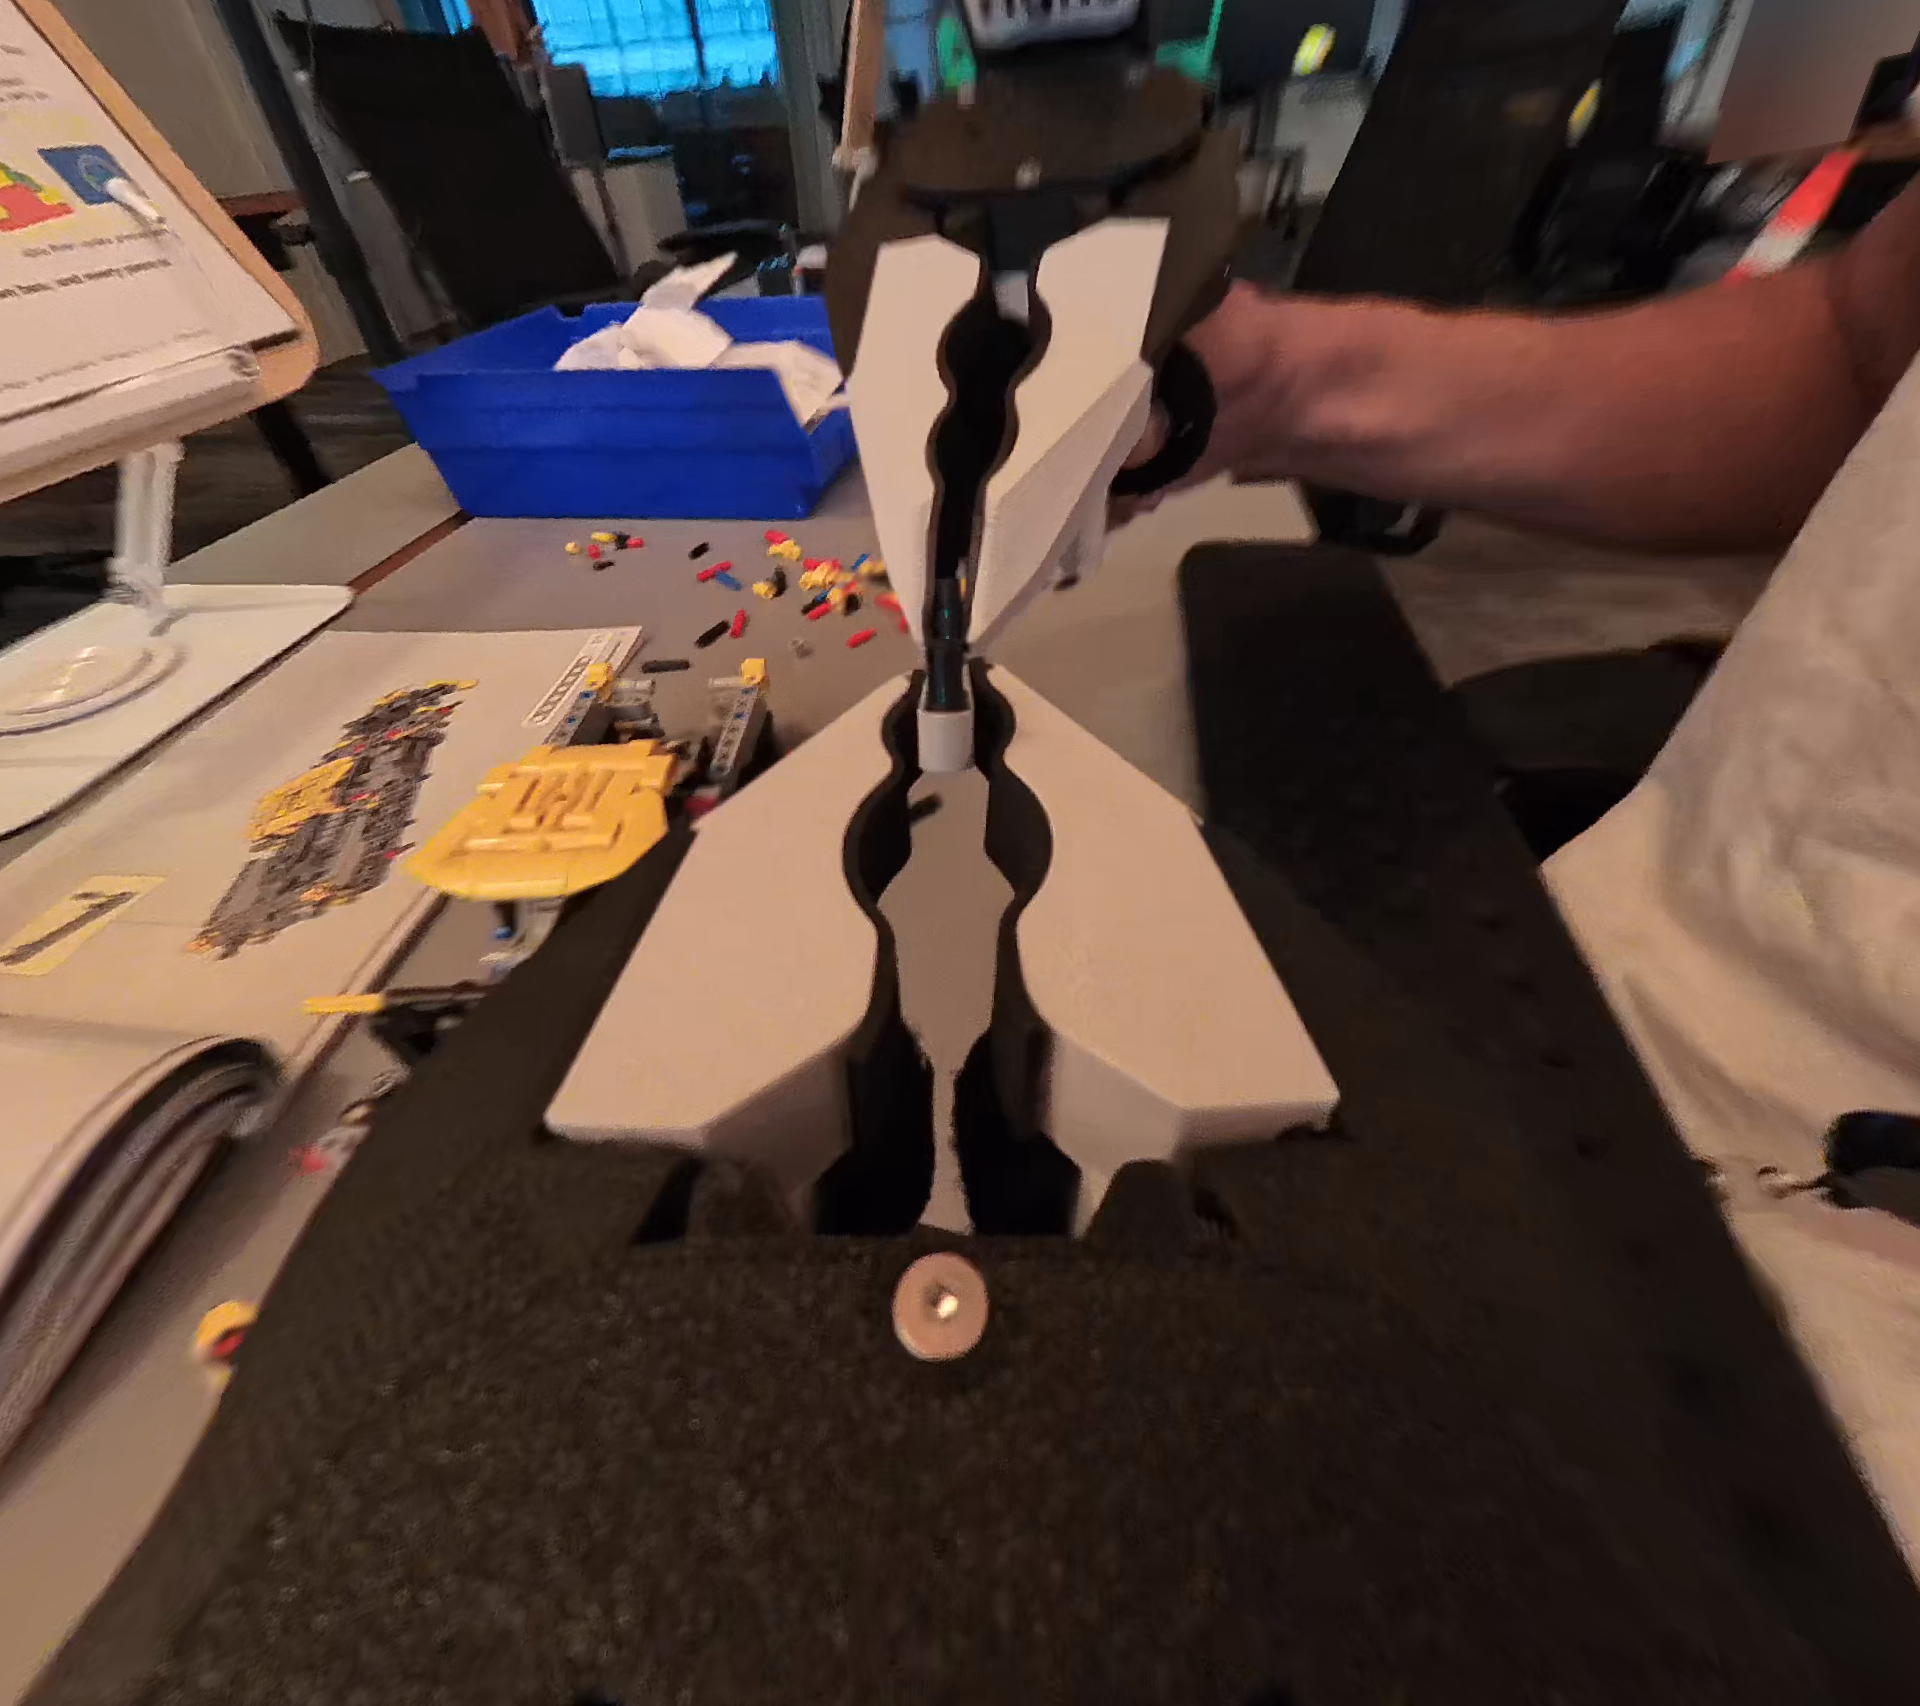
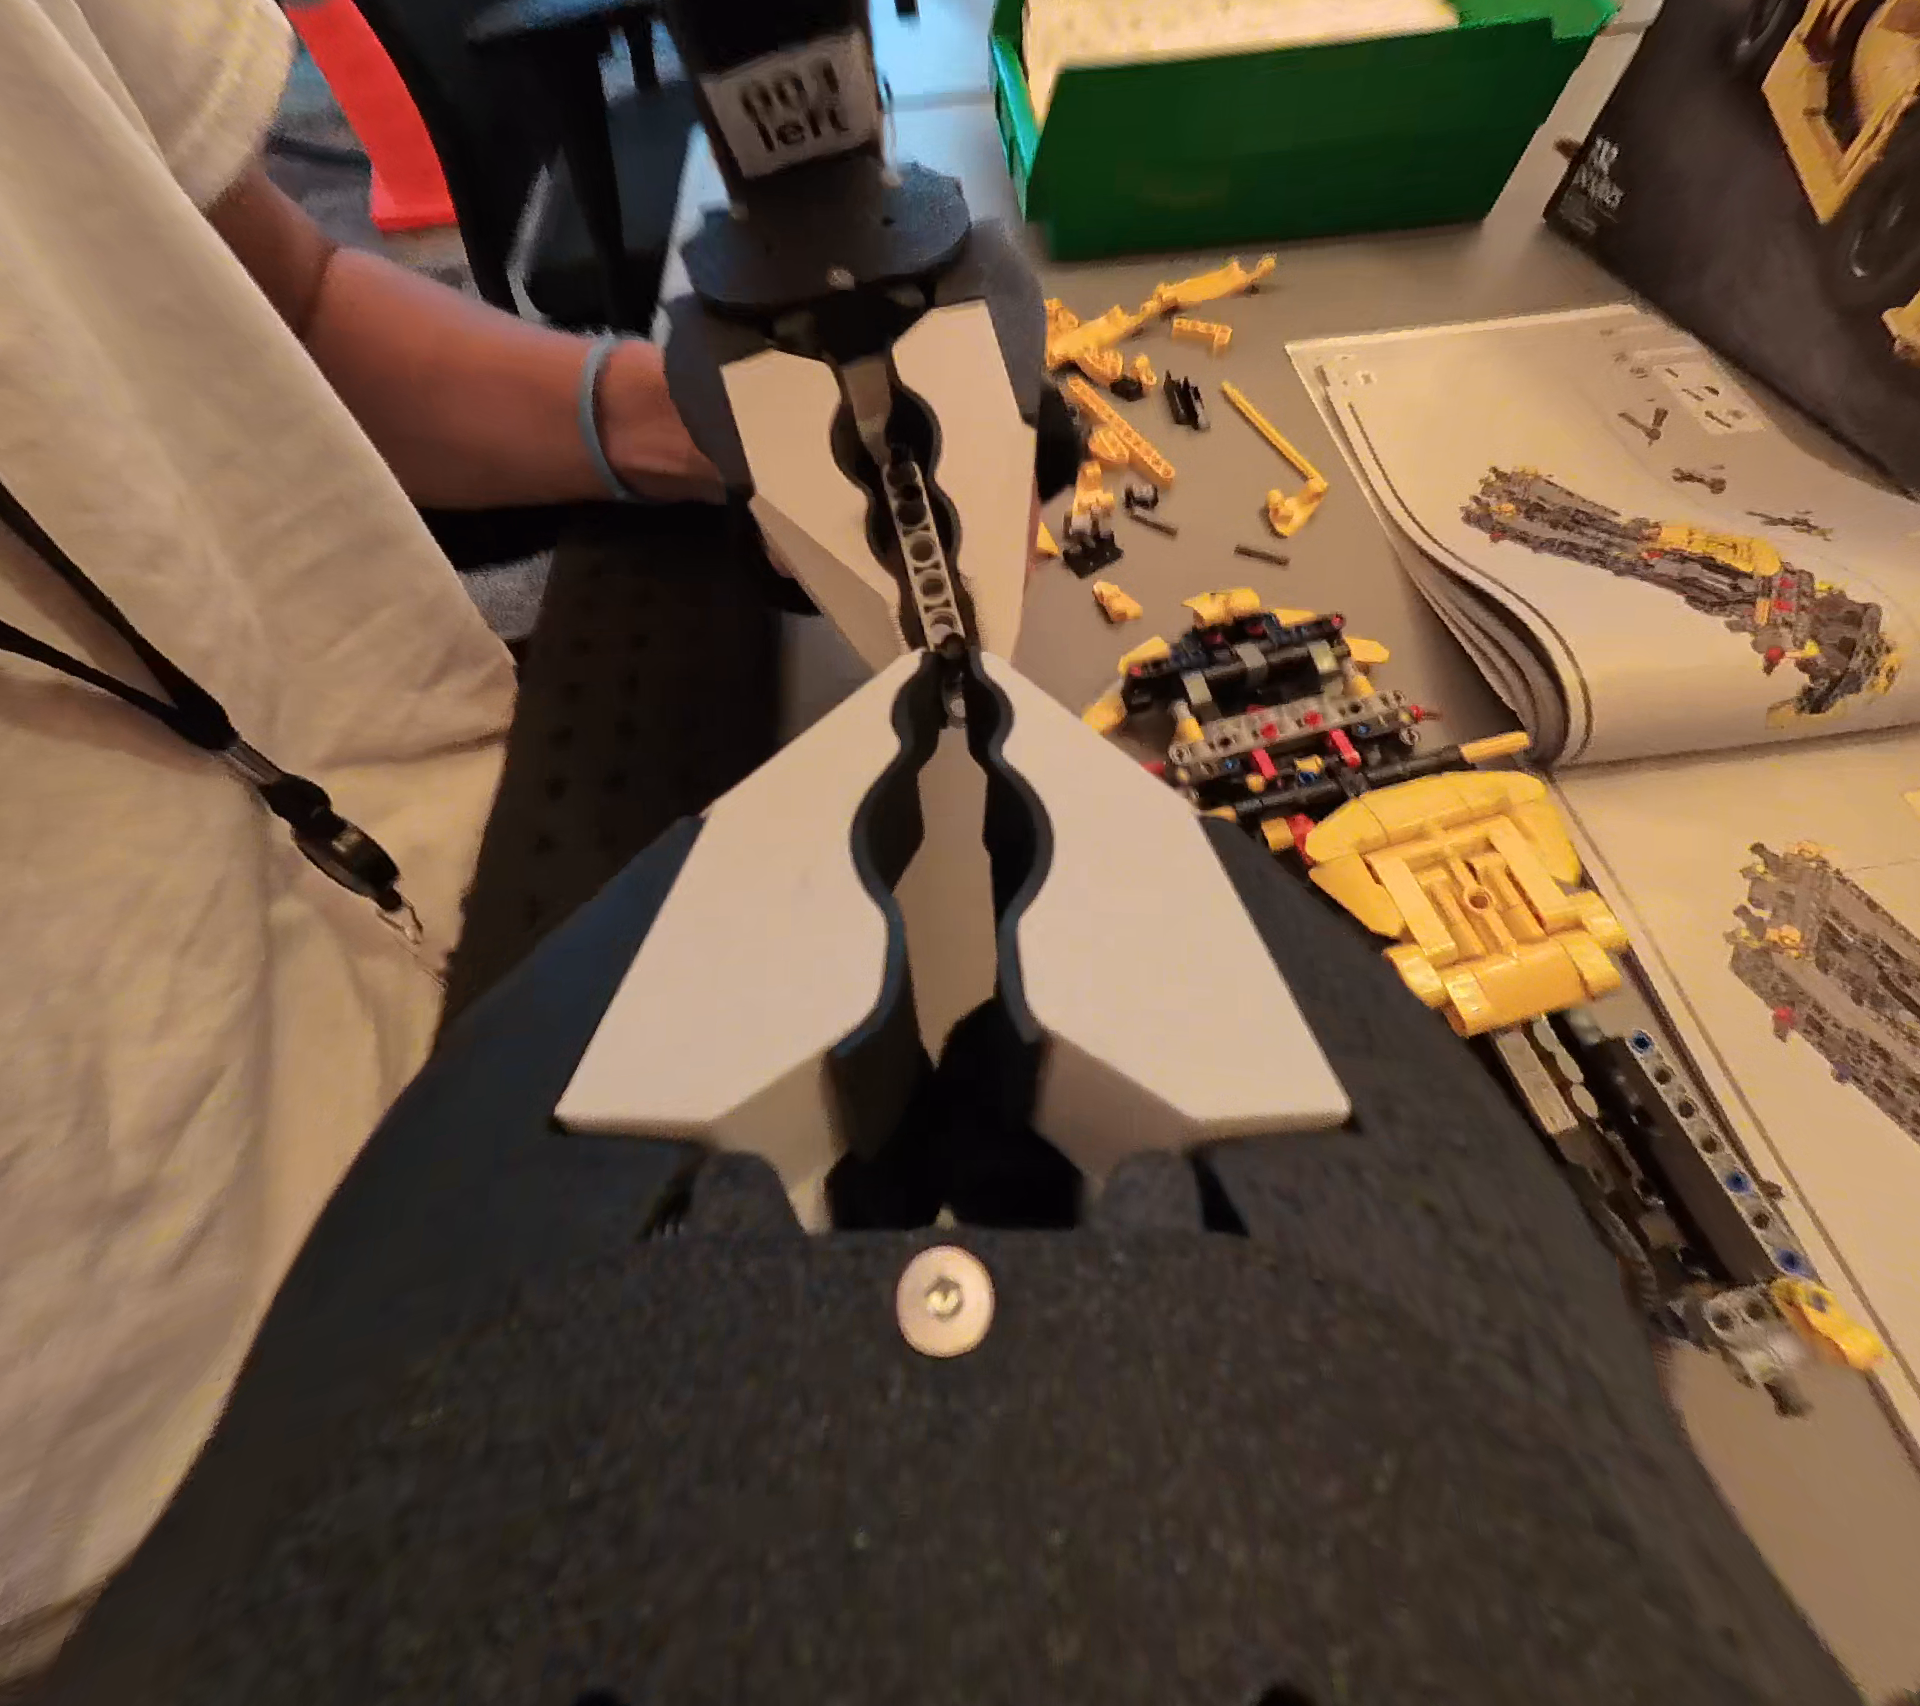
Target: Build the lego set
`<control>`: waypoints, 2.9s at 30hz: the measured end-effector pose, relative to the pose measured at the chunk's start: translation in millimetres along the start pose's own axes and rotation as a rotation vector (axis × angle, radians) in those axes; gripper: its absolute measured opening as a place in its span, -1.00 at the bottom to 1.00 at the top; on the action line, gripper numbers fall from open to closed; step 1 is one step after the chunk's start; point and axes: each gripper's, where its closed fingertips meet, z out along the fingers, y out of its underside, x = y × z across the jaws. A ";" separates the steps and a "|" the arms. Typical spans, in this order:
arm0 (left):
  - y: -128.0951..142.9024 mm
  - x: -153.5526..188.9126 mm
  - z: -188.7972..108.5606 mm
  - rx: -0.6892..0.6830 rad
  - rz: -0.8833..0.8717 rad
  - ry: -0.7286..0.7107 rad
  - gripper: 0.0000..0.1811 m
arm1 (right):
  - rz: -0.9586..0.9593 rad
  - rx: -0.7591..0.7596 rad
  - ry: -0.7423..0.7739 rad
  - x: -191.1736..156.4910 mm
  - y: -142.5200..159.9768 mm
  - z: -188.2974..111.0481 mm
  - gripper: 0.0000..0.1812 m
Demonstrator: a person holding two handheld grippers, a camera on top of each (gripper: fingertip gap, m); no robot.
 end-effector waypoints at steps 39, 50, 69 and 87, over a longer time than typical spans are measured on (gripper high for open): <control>35.7 1.4 16.0 -0.204 0.132 -0.052 -0.93 | 0.014 -0.359 0.072 5.0 44.4 0.5 -0.97; 68.9 -6.2 20.3 -0.400 0.314 -0.134 -0.93 | -0.075 -0.584 0.139 14.1 72.7 10.6 -0.97; 75.0 -10.4 18.8 -0.401 0.238 -0.119 -0.92 | 0.090 -0.631 0.167 22.5 92.6 -42.7 -0.97; 68.2 -17.4 15.3 -0.358 0.174 -0.138 -0.92 | 0.301 -1.328 0.221 17.6 222.5 -149.3 -0.96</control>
